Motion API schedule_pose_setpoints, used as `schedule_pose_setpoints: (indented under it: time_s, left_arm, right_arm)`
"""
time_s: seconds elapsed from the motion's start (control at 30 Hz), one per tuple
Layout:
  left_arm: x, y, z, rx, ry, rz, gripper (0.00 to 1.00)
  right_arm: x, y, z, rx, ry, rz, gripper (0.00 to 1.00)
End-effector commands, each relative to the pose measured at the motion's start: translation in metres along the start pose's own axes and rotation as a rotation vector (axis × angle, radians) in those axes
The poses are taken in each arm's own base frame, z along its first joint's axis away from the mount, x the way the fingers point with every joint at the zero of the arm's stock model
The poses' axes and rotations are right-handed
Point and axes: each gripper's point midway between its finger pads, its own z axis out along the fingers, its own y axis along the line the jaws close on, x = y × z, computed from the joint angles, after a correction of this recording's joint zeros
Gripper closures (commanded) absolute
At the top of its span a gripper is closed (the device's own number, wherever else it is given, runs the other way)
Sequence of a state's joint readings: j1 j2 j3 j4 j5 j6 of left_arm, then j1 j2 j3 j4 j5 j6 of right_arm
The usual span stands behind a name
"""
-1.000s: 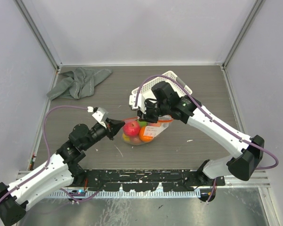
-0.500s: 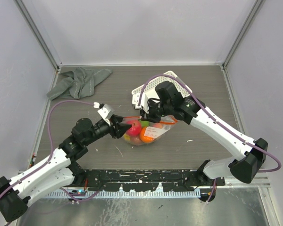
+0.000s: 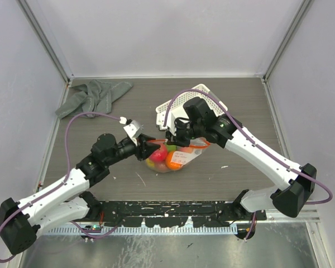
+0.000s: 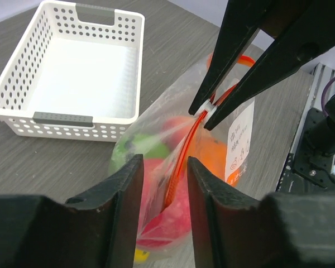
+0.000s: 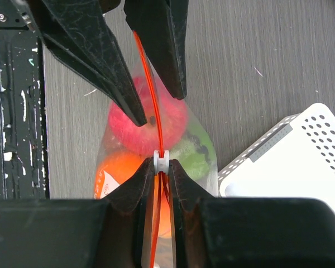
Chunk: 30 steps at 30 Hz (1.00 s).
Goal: Place the food in the zip-top bag and seal the zipper
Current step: Zip the zipper food storage bag at the center of the board.
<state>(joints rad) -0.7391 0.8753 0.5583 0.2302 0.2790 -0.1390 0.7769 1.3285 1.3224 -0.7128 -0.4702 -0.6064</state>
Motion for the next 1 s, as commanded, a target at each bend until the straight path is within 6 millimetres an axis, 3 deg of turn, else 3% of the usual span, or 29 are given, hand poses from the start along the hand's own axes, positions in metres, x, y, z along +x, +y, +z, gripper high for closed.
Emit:
schedule_pose_setpoints:
  time_s: [0.0,0.17,0.47,0.8,0.97]
  left_arm:
    - [-0.039,-0.009,0.005,0.046,-0.108,0.041,0.69]
    - [-0.037,-0.005,0.002,0.019,-0.106,0.028,1.00]
    - [-0.011,0.045,-0.015,-0.286,-0.004,-0.040,1.00]
    - [-0.001,0.076,-0.033,-0.481,0.027,-0.090,1.00]
    - [-0.003,0.081,-0.041,-0.520,0.015,-0.106,1.00]
  right_arm:
    - [-0.023,-0.001,-0.008,0.013,-0.087,-0.045,0.99]
    - [-0.018,-0.004,-0.008,0.032,-0.068,-0.036,0.99]
    - [0.000,-0.008,-0.013,0.104,-0.009,0.026,0.99]
    - [0.019,-0.013,-0.019,0.195,0.037,0.109,1.00]
    - [0.025,-0.016,-0.024,0.244,0.053,0.137,0.99]
